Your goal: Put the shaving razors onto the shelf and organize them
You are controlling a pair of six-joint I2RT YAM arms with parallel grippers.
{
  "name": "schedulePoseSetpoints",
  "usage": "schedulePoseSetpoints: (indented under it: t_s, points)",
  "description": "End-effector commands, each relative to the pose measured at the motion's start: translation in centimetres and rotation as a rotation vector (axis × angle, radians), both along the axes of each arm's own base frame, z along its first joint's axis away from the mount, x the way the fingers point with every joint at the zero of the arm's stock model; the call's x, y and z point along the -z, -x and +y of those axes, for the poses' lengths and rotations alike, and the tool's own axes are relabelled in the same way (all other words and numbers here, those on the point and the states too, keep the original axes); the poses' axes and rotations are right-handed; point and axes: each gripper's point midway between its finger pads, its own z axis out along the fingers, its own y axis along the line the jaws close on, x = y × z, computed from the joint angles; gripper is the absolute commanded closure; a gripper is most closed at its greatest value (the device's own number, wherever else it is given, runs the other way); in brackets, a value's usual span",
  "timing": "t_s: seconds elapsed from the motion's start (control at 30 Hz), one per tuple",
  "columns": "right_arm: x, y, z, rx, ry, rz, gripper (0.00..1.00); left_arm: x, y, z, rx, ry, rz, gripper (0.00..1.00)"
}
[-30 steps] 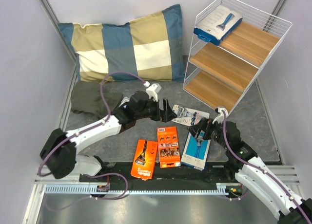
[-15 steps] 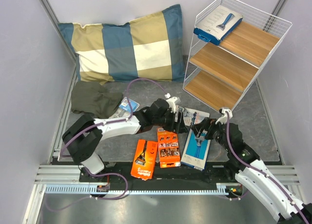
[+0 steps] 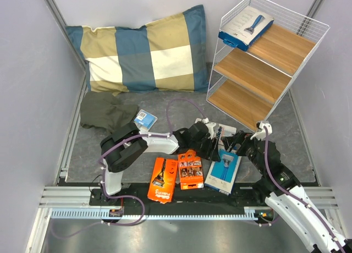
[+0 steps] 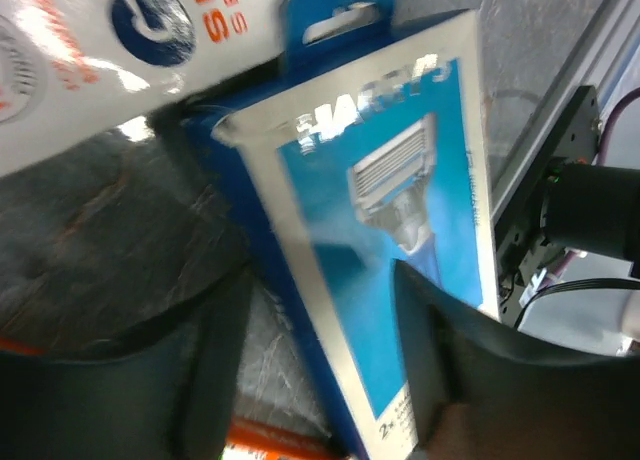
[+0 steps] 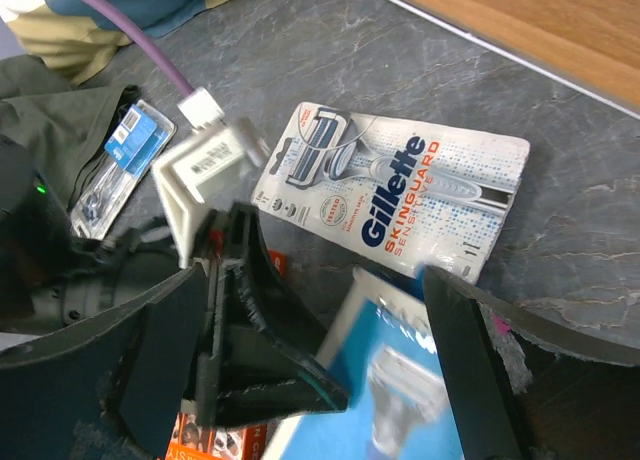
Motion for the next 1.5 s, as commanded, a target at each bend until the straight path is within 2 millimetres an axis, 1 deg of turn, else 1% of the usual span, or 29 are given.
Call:
schedulePoseSetpoints:
  t_s: [0.0, 0.03, 0.1, 0.13, 0.23, 0.27, 0.37, 0.4, 0.47, 0.5, 0.6, 0.67, 0.7, 0.77, 0.8, 0.83, 0.9, 0.93, 0.97, 1.1, 1.13, 1.17, 1.2, 1.3, 1.33, 1.37, 1.4, 1.43, 1.47]
  points:
    - [-2.3, -0.2, -0.8, 0.035, 0.010, -0.046, 0.02, 0.6, 1.7, -1.9, 0.041, 0.037, 0.059, 0.64]
    - [-2.4, -0.2, -0.8, 0.036, 0.006, -0.046, 0.02, 1.2, 2.0, -1.8, 0.038, 0.027, 0.073, 0.83]
    - [-2.3, -0.2, -0.7, 0.033, 0.005, -0.042, 0.02, 1.9, 2.1, -1.6, 0.026, 0.017, 0.089, 0.97]
    - [-2.3, -0.2, -0.7, 0.031, 0.003, -0.043, 0.02, 2.0, 2.1, -1.5, 0.020, 0.014, 0.087, 0.98]
    - [-2.3, -0.2, -0.6, 0.028, 0.000, -0.042, 0.02, 1.8, 1.8, -1.0, 0.001, 0.012, 0.068, 0.98]
    - [-2.2, -0.1, -0.6, 0.027, 0.001, -0.040, 0.02, 1.1, 1.6, -1.0, -0.005, 0.021, 0.054, 0.98]
    - [-2.4, -0.1, -0.5, 0.024, -0.004, -0.043, 0.02, 0.2, 0.8, -0.5, -0.030, 0.008, 0.003, 0.98]
    - [-2.4, -0.1, -0.5, 0.023, -0.005, -0.042, 0.02, -0.9, 0.3, -0.4, -0.043, 0.019, -0.027, 0.98]
    - [-2.5, -0.1, -0.5, 0.022, -0.006, -0.044, 0.02, -1.8, -0.2, 0.0, -0.060, 0.020, -0.046, 0.98]
    - [-2.6, -0.1, -0.5, 0.020, -0.008, -0.046, 0.02, -2.7, -0.6, 0.1, -0.067, 0.032, -0.065, 0.98]
    - [-3.0, -0.1, -0.5, 0.022, -0.009, -0.056, 0.02, -4.1, -1.4, 0.7, -0.085, 0.050, -0.092, 0.98]
    - [-3.2, -0.1, -0.5, 0.025, -0.015, -0.058, 0.02, -4.5, -2.0, 1.2, -0.105, 0.057, -0.089, 0.98]
    - [-3.3, -0.1, -0.5, 0.026, -0.018, -0.060, 0.02, -4.5, -2.1, 1.5, -0.107, 0.060, -0.082, 0.98]
    - [-3.6, 0.0, -0.5, 0.025, -0.024, -0.065, 0.02, -5.4, -2.8, 2.0, -0.126, 0.082, -0.092, 0.98]
    - [-3.7, 0.0, -0.5, 0.023, -0.024, -0.068, 0.02, -5.3, -2.8, 2.5, -0.128, 0.078, -0.091, 0.98]
    - [-3.7, 0.0, -0.5, 0.020, -0.025, -0.067, 0.02, -6.1, -3.4, 3.0, -0.144, 0.091, -0.103, 0.98]
    - [-3.9, 0.1, -0.5, 0.018, -0.026, -0.072, 0.02, -6.2, -3.7, 3.9, -0.160, 0.090, -0.111, 0.98]
    - [-3.9, 0.1, -0.5, 0.019, -0.023, -0.073, 0.02, -7.4, -4.3, 4.5, -0.177, 0.112, -0.130, 0.98]
    - [-3.9, 0.1, -0.5, 0.019, -0.023, -0.073, 0.02, -7.3, -4.3, 5.1, -0.180, 0.107, -0.135, 0.98]
    - [-3.5, 0.1, -0.3, 0.004, -0.015, -0.064, 0.02, -9.1, -4.9, 7.0, -0.181, 0.130, -0.167, 0.98]
    - [-3.5, 0.1, -0.1, -0.005, -0.020, -0.065, 0.02, -9.4, -5.2, 7.5, -0.183, 0.131, -0.175, 0.98]
    - [-3.4, 0.1, 0.1, -0.015, -0.022, -0.062, 0.02, -10.4, -5.2, 7.9, -0.173, 0.144, -0.206, 0.98]
    - [-3.4, 0.2, 0.4, -0.028, -0.027, -0.065, 0.02, -10.4, -5.1, 8.4, -0.168, 0.129, -0.208, 0.98]
    - [-3.4, 0.6, 2.2, -0.135, -0.048, -0.084, 0.02, -11.6, -5.4, 9.8, -0.165, 0.111, -0.256, 0.98]
    - [-3.2, 1.0, 3.5, -0.211, -0.064, -0.078, 0.02, -12.0, -5.9, 10.4, -0.177, 0.109, -0.277, 0.98]
    - [-3.1, 1.2, 4.1, -0.246, -0.068, -0.078, 0.02, -11.6, -6.0, 11.2, -0.182, 0.076, -0.285, 0.98]
    - [-2.7, 1.3, 4.6, -0.274, -0.072, -0.071, 0.02, -12.2, -6.5, 12.1, -0.197, 0.077, -0.301, 0.98]
    - [-2.7, 1.7, 5.7, -0.341, -0.088, -0.070, 0.02, -12.2, -6.6, 12.8, -0.204, 0.062, -0.298, 0.98]
    - [-2.7, 1.8, 6.1, -0.367, -0.096, -0.073, 0.02, -12.1, -6.5, 13.3, -0.192, 0.062, -0.299, 0.98]
